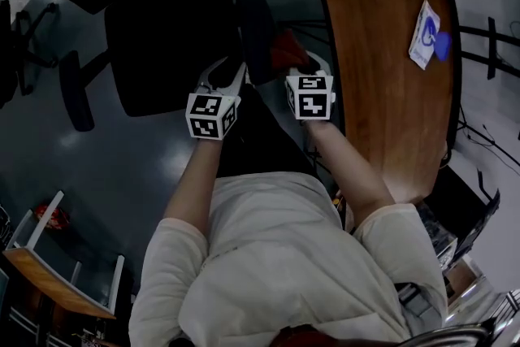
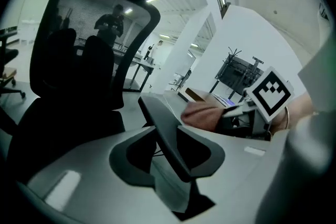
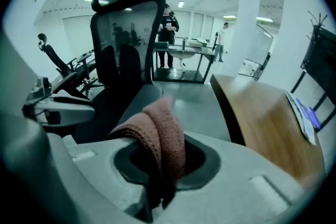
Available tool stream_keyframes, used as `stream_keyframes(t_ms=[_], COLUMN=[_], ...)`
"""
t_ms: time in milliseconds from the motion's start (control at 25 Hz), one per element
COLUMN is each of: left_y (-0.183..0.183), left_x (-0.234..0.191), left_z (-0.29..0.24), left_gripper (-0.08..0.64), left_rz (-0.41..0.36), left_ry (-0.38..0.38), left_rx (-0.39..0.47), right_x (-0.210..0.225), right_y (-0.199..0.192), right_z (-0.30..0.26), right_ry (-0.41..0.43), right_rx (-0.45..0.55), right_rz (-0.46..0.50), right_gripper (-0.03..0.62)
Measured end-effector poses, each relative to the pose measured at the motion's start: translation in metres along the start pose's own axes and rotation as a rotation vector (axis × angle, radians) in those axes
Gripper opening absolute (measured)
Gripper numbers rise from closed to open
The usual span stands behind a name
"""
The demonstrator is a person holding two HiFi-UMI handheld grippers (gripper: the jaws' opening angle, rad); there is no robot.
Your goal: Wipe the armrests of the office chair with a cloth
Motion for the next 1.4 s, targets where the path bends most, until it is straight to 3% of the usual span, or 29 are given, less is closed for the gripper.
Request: stream_keyframes(t_ms=[240, 400, 560, 680, 800, 1040, 1240, 1400], left_y=[0.011, 0.009, 0.006, 0.006, 0.005, 0.006, 0.013, 0.024], left_x=[-0.008, -0.013, -0.018, -0.020, -0.021, -0.025, -0.025, -0.021], left_z=[-0.047, -0.065, -0.075, -0.075, -0.074, -0.070, -0.050, -0.026], left_gripper=[0.180, 0.193, 0.187, 0.187, 0.193, 0.198, 0.186, 0.181], left_rz=[0.002, 0.015, 0.044, 0.059, 0.076, 0.050, 0.071, 0.035], left_ry=[0.008, 0.008, 0.006, -0.003, -0.010, 0.001, 0.051, 0.059], left_rx=[-0.078, -0.122, -0.145, -0.136, -0.134, -0.126, -0.024, 0.037], right_x=[0.004, -0.011, -0.035, -0.040, -0.031, -0.006, 0.002, -0.003], right_y=[0.103, 0.159, 0.175, 0.160, 0.145, 0.116, 0.052, 0.031], right_z=[-0.060, -0.104, -0.138, -0.153, -0.154, -0.145, -0.124, -0.088], right_ry=[0.112, 0.199, 0.315, 0.387, 0.397, 0.336, 0.309, 0.250], right_rx=[0.113, 0.152, 0.095, -0.008, -0.043, -0.134, -0.289, -0.211], right_rz=[0.172, 0.430, 0.640, 0.699, 0.661, 0.537, 0.315, 0.265], right_gripper=[0.049, 0.049, 0.049, 0.049, 0.048, 0.049, 0.049, 0.049])
Point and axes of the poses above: the fingertips, and each gripper's own axes: z backward along the fingers, x to its right, y out of its top, the point moved 6 cm from there along z, backward along the fingers
